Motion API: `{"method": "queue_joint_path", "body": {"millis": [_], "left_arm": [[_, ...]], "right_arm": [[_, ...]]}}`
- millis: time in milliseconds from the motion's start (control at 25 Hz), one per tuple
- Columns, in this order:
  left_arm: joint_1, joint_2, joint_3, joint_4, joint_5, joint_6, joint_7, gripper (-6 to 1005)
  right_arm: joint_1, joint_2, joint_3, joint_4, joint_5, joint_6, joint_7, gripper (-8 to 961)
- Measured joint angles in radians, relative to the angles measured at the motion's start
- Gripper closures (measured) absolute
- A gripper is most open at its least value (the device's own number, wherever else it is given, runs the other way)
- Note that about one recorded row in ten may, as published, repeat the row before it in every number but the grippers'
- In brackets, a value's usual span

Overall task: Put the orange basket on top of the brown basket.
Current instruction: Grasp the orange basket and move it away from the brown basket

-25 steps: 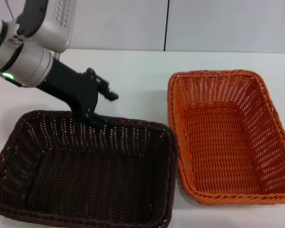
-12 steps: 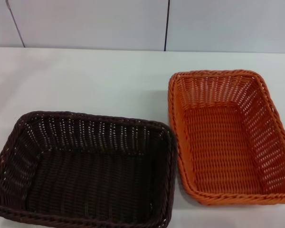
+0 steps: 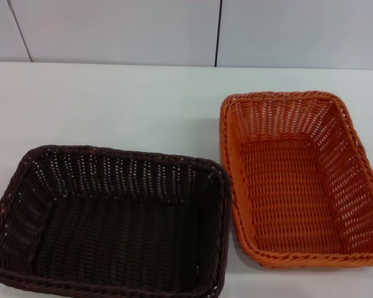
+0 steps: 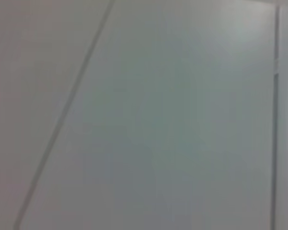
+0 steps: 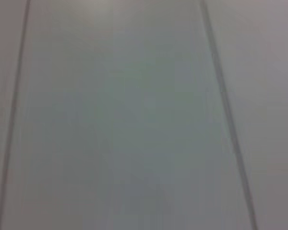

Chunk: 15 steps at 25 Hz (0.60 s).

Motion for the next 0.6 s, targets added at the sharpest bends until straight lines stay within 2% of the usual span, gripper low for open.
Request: {"method": "queue_joint_path", "body": {"millis": [80,160,240,280,400,440,480,520,560,600], "left_arm": [[0.013,0.002,-0.001,0.031,-0.017,-0.006,0.031,244],[0.05,0.003,-0.002,0.087,-0.039,-0.011,0.083,244],[0.08,0.001,-0.002,0.112,-0.04,-0.013,0.092,245],[0.08,0.001,-0.002,0.112,-0.04,-0.013,0.092,245],[0.117,0.003,-0.003,0.156,-0.056,-0.015,0.091,245],[0.124,0.003,-0.003,0.162,-0.061,-0.016,0.09,245],[0.129,0.003,-0.003,0.166,-0.064,-0.019,0.09,245],[0.129,0.003,-0.003,0.166,-0.064,-0.019,0.09,245],[0.129,0.003,-0.003,0.166,-0.064,-0.019,0.09,245],[0.133,0.003,-0.002,0.171,-0.065,-0.022,0.09,245]], "right_arm": [[-0.011,0.0,0.007,0.065,-0.105,-0.105,0.007,229],[-0.024,0.0,0.004,0.107,-0.137,-0.154,0.021,230],[-0.089,-0.004,0.002,0.301,-0.295,-0.34,0.204,230],[-0.089,-0.004,0.002,0.301,-0.295,-0.34,0.204,230],[-0.121,-0.016,0.027,0.457,-0.505,-0.415,0.449,230],[-0.121,-0.016,0.027,0.457,-0.505,-0.415,0.449,230],[-0.13,-0.02,0.062,0.568,-0.695,-0.421,0.651,230],[-0.13,-0.02,0.062,0.568,-0.695,-0.421,0.651,230],[-0.13,-0.021,0.083,0.62,-0.796,-0.415,0.758,230],[-0.119,-0.021,0.125,0.709,-0.969,-0.392,0.954,230]]}}
